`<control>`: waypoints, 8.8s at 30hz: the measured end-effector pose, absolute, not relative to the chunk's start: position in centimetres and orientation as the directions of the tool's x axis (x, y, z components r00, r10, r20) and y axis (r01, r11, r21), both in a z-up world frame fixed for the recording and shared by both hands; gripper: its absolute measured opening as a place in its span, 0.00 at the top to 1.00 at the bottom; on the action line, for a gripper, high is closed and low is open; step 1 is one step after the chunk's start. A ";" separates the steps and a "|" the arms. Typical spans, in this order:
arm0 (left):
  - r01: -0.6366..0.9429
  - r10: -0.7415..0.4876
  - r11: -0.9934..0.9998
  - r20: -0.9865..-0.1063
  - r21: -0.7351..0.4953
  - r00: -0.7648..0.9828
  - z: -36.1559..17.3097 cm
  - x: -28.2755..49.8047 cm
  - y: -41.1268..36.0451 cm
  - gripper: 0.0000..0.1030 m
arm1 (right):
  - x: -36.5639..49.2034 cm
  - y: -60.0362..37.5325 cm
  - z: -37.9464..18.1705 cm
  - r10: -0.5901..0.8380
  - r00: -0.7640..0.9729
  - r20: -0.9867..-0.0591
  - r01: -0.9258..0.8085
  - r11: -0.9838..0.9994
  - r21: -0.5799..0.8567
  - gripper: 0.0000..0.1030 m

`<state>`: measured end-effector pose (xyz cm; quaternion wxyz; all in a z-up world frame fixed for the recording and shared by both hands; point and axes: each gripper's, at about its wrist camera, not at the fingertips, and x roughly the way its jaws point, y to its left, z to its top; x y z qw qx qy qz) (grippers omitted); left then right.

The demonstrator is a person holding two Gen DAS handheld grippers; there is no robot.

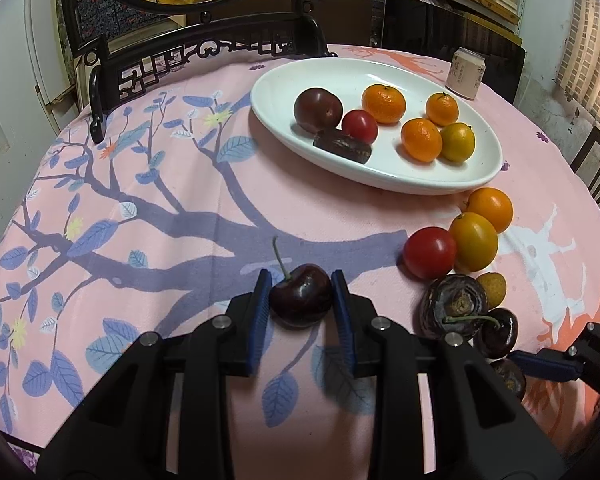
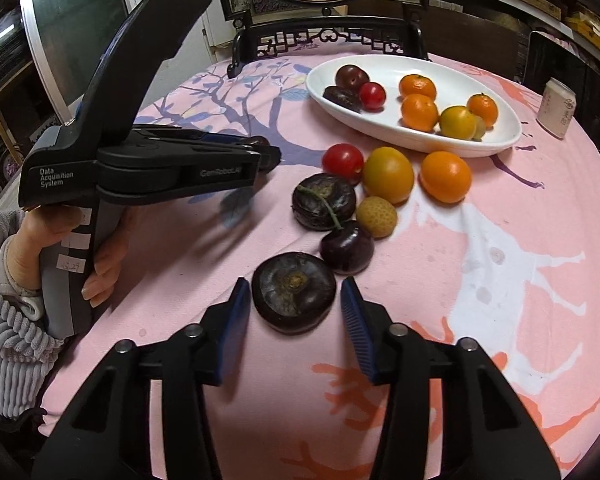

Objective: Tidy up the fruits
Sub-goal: 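Grasp the dark round fruit with the right gripper while the left holds the cherry, then place the cherry and dark round fruit on the white plate, opening both grippers, then grasp the red tomato with the left gripper while the right grasps an orange, then carry the tomato and orange onto the white plate and open both grippers, then grasp the dark round fruit with the left gripper while the right grasps a yellow orange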

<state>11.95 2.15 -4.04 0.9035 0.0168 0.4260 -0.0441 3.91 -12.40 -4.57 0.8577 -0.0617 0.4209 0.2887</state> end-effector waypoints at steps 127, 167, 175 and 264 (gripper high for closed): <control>0.167 -0.089 0.986 -0.772 0.022 0.629 -4.2 11.4 0.3 0.59 | 12.9 -23.4 -0.2 0.409 0.644 -0.646 -0.206 0.906 0.369 0.40; 0.182 -0.115 0.983 -0.761 0.005 0.638 -4.2 12.1 -0.2 0.69 | 14.4 -19.7 -4.3 0.434 0.524 -0.733 -0.260 0.901 0.348 0.65; 0.172 -0.137 0.985 -0.718 -0.025 0.683 -2.4 11.0 0.2 0.69 | 12.4 -21.3 -2.3 0.439 0.577 -0.688 -0.259 0.898 0.356 0.65; 0.202 -0.084 0.976 -0.731 0.076 0.678 -3.2 9.9 -2.1 0.07 | 11.4 -26.6 -0.8 0.454 0.645 -0.615 -0.137 0.860 0.491 0.35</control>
